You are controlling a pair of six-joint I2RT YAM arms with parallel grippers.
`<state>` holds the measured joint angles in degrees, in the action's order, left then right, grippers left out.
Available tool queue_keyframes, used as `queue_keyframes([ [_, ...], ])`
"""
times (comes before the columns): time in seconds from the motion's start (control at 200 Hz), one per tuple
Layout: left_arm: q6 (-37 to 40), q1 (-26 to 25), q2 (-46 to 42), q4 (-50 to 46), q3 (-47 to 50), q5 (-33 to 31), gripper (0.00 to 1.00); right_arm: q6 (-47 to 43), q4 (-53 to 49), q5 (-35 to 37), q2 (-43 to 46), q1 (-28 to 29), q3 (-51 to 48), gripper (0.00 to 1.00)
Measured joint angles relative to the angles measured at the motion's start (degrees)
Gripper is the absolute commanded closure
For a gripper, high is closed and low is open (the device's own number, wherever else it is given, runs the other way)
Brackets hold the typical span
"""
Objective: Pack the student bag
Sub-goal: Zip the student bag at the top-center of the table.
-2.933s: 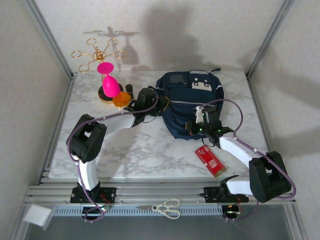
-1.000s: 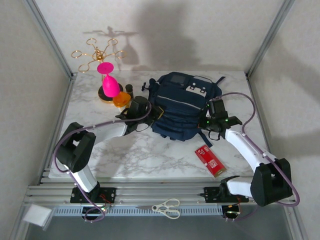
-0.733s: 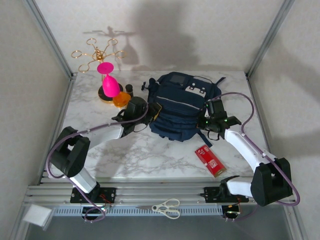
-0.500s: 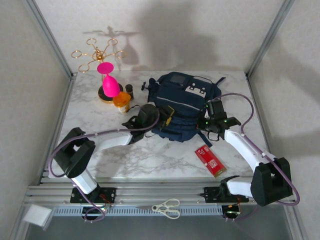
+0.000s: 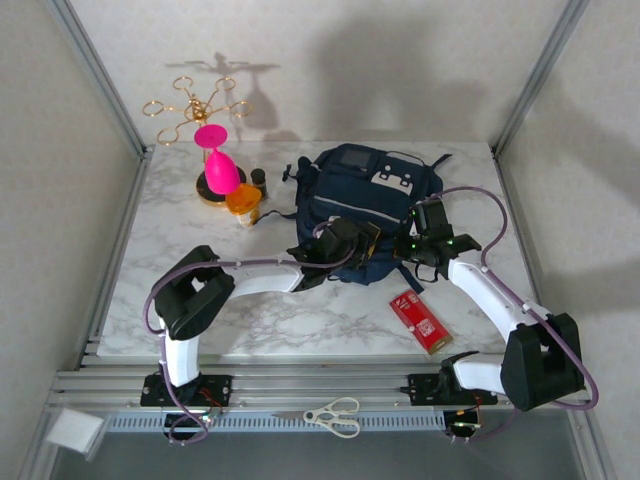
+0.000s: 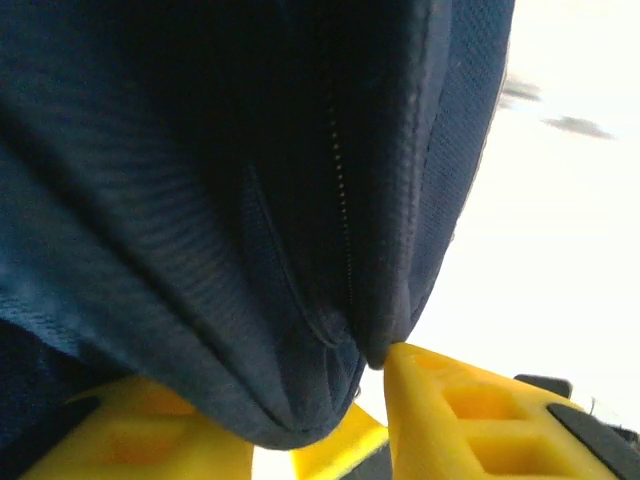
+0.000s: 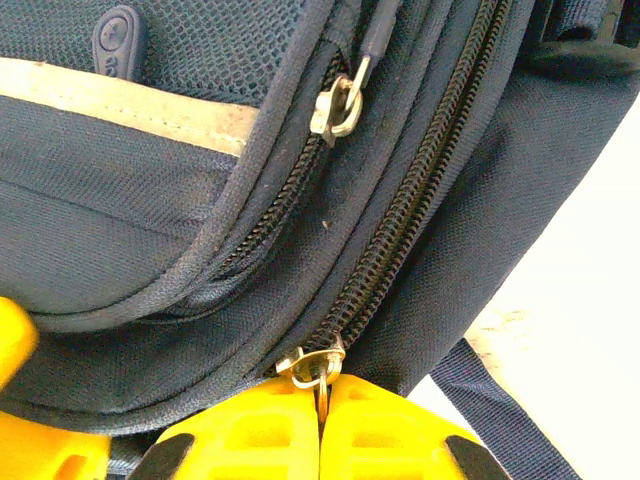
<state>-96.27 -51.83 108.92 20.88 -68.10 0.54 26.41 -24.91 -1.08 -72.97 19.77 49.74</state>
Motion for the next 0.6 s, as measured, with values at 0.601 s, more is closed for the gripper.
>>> queue_keyframes([
  [0.601,1.46,1.77,-10.29,1.95,12.22,-0.96,1.0,-1.66,-1.09,-5.38,-2.62,-3.82,2.95,1.0],
])
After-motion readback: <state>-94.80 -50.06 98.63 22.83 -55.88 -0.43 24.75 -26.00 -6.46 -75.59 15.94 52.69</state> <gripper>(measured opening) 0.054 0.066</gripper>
